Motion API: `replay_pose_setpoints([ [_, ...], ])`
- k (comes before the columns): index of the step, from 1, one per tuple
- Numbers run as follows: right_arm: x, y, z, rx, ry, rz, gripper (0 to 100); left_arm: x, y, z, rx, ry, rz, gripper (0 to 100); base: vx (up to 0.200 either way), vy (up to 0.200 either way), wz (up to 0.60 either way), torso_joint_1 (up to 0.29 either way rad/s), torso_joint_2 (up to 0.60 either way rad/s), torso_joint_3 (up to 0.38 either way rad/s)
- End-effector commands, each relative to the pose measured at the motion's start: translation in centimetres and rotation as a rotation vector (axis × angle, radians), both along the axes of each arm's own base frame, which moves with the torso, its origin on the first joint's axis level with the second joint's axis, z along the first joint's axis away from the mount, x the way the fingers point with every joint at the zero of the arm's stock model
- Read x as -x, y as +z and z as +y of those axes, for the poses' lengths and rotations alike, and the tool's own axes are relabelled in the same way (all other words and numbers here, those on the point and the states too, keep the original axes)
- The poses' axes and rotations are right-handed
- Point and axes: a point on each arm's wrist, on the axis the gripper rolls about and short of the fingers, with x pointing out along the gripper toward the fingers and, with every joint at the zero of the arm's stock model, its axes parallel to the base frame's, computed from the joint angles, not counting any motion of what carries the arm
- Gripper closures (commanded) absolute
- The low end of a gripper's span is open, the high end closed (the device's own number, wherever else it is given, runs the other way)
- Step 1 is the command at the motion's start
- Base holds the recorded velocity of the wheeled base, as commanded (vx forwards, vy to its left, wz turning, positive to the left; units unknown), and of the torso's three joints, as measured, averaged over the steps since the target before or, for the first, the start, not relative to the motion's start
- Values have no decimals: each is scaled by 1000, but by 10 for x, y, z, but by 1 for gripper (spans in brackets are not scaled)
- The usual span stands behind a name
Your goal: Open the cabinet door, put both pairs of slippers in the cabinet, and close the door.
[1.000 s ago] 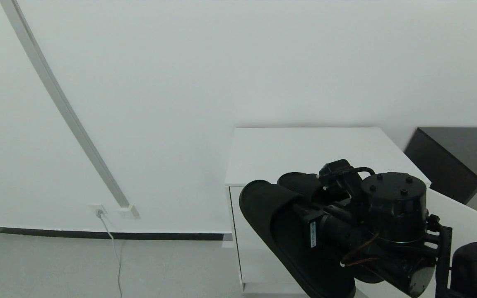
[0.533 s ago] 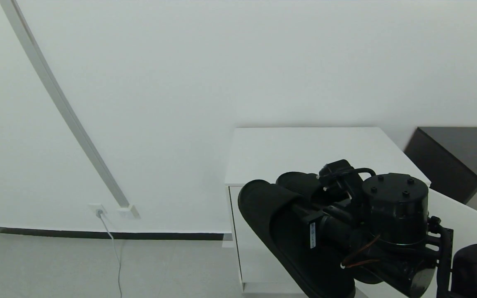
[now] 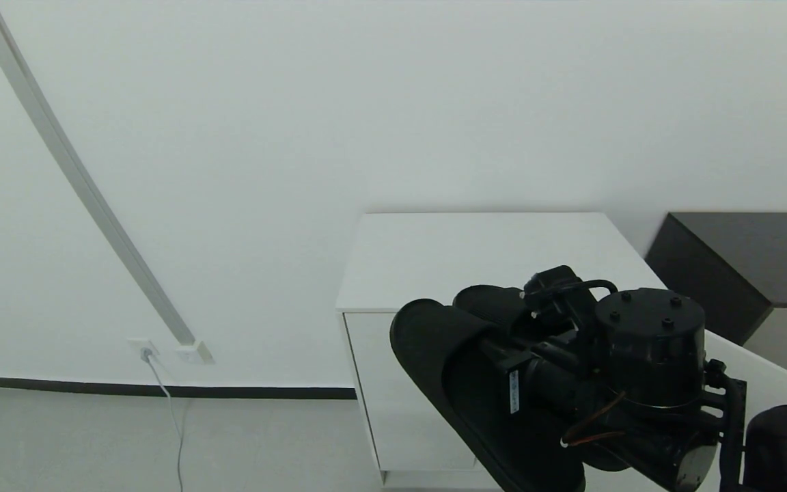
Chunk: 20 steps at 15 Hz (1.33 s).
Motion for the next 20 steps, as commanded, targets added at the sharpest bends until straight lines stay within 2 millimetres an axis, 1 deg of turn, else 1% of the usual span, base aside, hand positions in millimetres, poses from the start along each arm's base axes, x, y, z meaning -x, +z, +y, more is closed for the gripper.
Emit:
replay_pose_setpoints([
  [1,0,-1,0,3,0,3,100,0,0,0,0,0,1,100,0,-200,0,2,2,2],
  [9,0,-2,-1,6,-2,6,100,0,0,0,0,0,1,100,0,-200,0,1,4,4],
  [14,3,-7,-4,18,-1,14,100,0,0,0,0,0,1,100,0,-200,0,1,1,2],
  [17,4,-12,-6,13,0,0,100,0,0,0,0,0,-1,100,0,0,0,0,0,0],
  [20,4,-11,-6,9,0,-3,100,0,0,0,0,0,-1,100,0,0,0,0,0,0],
])
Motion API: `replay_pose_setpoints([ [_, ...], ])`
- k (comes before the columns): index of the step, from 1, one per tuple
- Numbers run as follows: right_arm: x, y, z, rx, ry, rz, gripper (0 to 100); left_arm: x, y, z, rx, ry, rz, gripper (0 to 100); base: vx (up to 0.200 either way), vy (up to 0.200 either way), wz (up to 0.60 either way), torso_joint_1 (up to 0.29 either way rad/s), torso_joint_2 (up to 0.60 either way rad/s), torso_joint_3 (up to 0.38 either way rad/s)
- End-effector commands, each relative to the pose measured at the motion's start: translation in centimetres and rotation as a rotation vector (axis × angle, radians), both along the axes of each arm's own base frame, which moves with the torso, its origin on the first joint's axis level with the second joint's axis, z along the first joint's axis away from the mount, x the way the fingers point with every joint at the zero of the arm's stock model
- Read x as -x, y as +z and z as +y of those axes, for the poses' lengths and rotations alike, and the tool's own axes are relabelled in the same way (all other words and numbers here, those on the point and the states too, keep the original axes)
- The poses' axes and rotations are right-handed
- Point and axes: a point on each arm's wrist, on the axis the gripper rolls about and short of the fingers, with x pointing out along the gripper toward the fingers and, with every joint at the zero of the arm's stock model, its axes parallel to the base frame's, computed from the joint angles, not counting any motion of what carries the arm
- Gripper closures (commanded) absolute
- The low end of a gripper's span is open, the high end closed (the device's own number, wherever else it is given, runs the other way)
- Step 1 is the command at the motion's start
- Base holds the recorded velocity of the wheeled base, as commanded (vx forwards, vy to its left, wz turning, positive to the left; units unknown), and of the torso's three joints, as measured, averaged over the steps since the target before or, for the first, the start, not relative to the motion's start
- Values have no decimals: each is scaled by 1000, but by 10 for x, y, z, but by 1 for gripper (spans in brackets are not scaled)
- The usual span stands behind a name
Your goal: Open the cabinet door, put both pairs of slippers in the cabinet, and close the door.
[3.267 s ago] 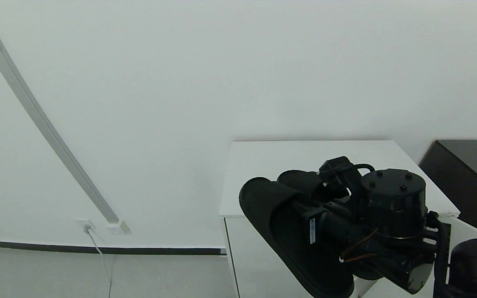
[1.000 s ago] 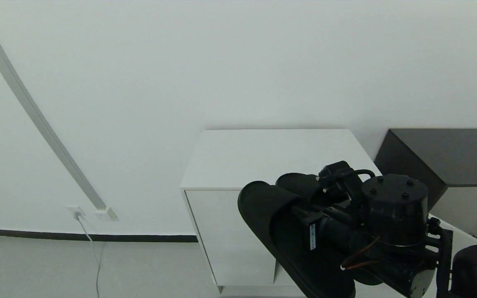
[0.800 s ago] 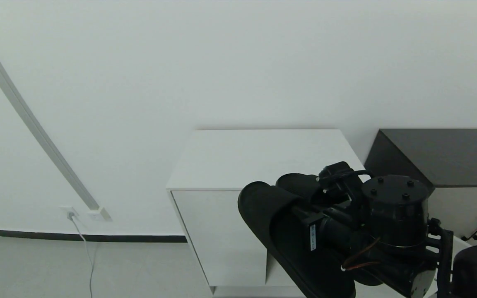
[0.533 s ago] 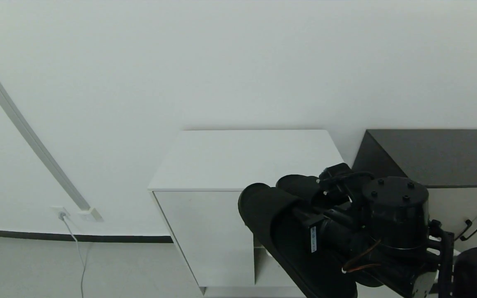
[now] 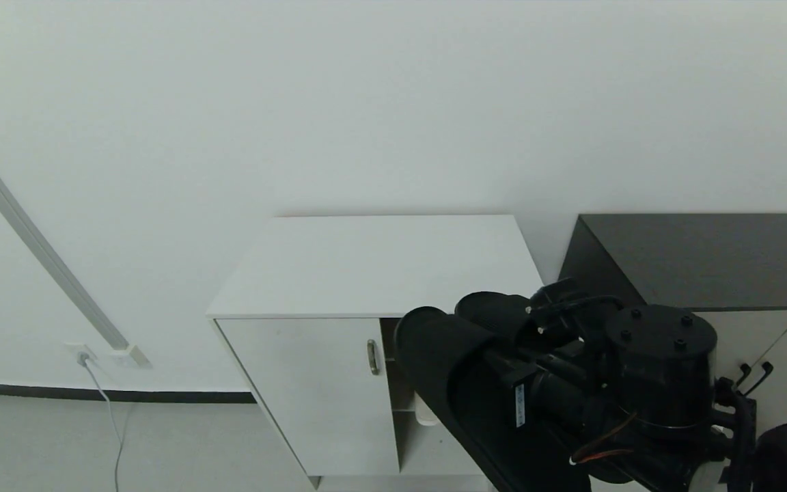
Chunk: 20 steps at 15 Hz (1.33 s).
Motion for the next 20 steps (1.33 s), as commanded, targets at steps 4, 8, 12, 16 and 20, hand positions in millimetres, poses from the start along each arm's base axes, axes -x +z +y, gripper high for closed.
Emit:
replay_pose_setpoints([
  [4,1,-2,-2,8,-3,6,100,0,0,0,3,1,0,100,0,0,0,0,0,0],
  [8,4,-5,-4,18,0,14,100,0,0,0,-3,1,0,100,0,0,0,0,0,0],
  [12,6,-11,-3,19,12,17,100,0,0,0,-3,-1,0,100,0,0,0,-12,14,14],
  [16,8,-12,-5,23,9,20,100,0,0,0,-3,-1,0,100,0,0,0,-147,324,179],
  [20,13,-15,-4,33,25,27,100,0,0,0,-3,-1,-1,100,0,0,0,-155,349,201],
])
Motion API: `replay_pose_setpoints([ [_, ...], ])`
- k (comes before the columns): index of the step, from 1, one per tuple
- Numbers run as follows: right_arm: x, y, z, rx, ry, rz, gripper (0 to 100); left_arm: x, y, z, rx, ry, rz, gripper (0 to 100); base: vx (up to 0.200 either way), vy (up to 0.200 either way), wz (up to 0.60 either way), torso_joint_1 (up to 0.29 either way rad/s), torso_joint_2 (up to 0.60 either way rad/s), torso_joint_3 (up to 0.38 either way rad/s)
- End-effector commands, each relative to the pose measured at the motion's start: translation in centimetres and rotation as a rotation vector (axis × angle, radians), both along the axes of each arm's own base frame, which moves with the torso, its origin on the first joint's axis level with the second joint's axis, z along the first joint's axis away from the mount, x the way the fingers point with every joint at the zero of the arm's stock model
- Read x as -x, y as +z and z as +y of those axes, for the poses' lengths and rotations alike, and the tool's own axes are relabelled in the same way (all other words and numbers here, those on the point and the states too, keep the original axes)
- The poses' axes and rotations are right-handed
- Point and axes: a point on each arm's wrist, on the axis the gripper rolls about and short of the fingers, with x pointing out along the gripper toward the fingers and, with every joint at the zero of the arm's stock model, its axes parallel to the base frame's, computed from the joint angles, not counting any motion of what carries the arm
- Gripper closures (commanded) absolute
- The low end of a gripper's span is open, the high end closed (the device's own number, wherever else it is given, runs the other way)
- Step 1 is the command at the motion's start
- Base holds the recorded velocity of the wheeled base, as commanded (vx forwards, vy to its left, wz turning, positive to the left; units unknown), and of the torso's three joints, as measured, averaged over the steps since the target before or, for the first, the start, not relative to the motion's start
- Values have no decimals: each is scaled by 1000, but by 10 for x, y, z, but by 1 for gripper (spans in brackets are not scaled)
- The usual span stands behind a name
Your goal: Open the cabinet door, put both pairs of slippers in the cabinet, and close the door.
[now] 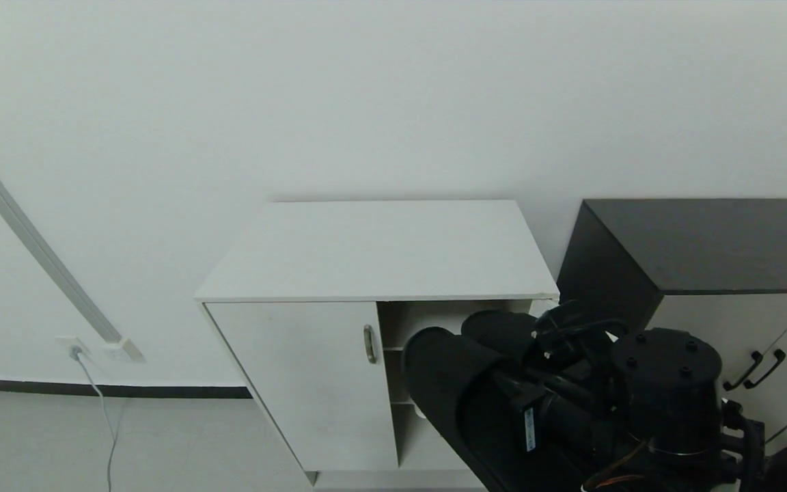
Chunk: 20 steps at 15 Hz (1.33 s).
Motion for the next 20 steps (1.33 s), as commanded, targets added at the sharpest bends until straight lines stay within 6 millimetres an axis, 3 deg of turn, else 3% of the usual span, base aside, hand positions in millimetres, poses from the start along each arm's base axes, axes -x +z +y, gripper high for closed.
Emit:
replay_pose_setpoints([
  [1,1,-1,1,2,7,2,100,0,0,0,0,0,0,100,0,0,0,-173,378,203],
  [20,1,-3,2,10,8,8,100,0,0,0,0,1,2,100,0,0,0,-195,497,298],
])
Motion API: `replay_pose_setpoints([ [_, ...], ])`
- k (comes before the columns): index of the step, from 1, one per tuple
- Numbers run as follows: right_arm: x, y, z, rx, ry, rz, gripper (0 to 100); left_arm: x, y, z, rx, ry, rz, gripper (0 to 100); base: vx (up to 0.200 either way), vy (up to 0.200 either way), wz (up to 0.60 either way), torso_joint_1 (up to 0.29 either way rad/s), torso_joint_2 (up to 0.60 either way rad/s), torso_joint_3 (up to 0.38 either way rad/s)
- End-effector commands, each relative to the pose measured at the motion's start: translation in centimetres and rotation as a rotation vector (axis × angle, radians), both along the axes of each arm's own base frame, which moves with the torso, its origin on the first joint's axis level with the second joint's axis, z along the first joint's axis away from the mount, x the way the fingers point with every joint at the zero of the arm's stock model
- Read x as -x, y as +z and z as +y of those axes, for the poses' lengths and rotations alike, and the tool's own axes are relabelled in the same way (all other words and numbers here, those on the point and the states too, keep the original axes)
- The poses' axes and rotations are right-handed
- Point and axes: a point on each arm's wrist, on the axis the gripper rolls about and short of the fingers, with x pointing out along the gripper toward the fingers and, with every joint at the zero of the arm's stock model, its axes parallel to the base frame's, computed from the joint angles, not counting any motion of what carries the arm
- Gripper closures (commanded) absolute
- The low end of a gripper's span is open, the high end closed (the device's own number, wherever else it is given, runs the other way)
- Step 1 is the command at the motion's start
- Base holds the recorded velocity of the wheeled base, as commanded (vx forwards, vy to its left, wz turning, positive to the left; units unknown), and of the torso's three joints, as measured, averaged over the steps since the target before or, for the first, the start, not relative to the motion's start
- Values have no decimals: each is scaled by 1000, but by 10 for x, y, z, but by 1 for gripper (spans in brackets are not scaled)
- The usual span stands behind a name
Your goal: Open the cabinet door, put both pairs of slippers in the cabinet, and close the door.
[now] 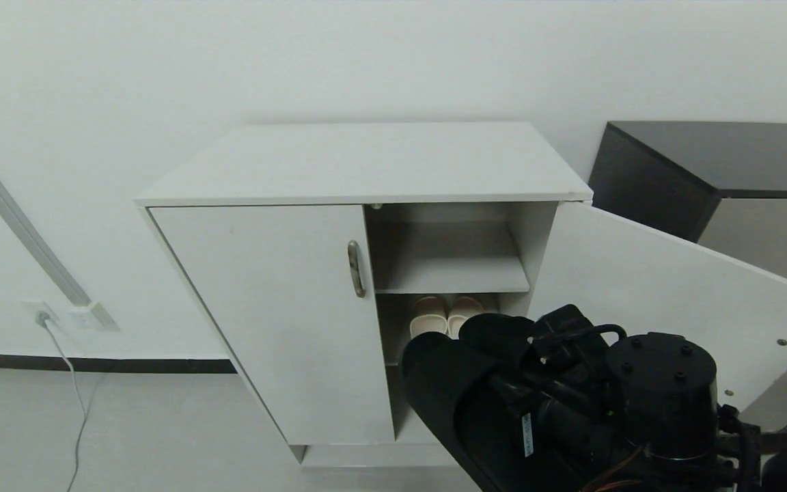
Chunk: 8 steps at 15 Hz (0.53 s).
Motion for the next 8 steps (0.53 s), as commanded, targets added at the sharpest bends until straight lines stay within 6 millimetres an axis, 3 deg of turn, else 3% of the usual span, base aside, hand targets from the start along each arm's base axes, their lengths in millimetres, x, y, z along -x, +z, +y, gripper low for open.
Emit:
replay_pose_setpoints([
  [1,0,-1,0,2,0,1,100,0,0,0,0,-1,0,100,0,0,0,-159,491,334],
  [8,0,0,0,-1,0,0,100,0,0,0,0,-1,0,100,0,0,0,-126,467,342],
])
